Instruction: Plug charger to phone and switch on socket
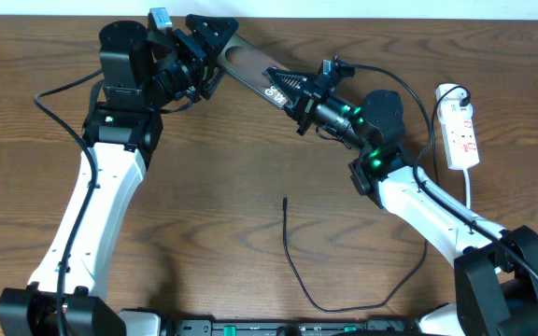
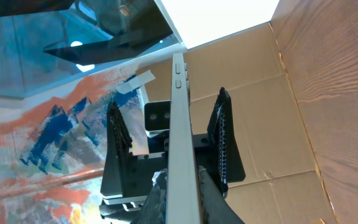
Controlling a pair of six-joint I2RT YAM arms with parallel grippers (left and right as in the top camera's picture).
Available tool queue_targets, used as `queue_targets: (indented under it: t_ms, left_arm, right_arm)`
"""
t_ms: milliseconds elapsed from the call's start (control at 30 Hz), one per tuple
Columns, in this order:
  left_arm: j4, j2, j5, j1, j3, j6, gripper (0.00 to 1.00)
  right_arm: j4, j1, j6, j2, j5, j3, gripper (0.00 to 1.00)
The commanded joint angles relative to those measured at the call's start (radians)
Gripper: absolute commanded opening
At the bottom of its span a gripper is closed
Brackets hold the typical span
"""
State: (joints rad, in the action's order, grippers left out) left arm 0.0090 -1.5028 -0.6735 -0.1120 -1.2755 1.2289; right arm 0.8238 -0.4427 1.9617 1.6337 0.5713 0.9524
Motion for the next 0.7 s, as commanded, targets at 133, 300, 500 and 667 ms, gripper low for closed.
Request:
queue_targets:
  t_ms: [133,300,500,667]
  left_arm:
    - [0.007,0.006,0.012,0.004,-0.004,-0.023,0.81]
    - [0.007,0.006,0.013,0.004,-0.003,-0.023,0.64]
    - [0.008,0.006,0.013,0.004,-0.002,-0.023,0.56]
    - [0.007,0.006,0.02,0.004,0.002,-0.023,0.49]
  right_arm:
    - [0.014,-0.016,0.021,-0.004,-0.02,0.015,0.01]
    - [0.014,-0.017,0.021,-0.004,-0.021,0.015,0.02]
    - [0.014,-0.018,0.021,-0.004,-0.023,0.015,0.01]
    - [0.014,-0.026,0.021,-0.004,-0.028,0.015,0.02]
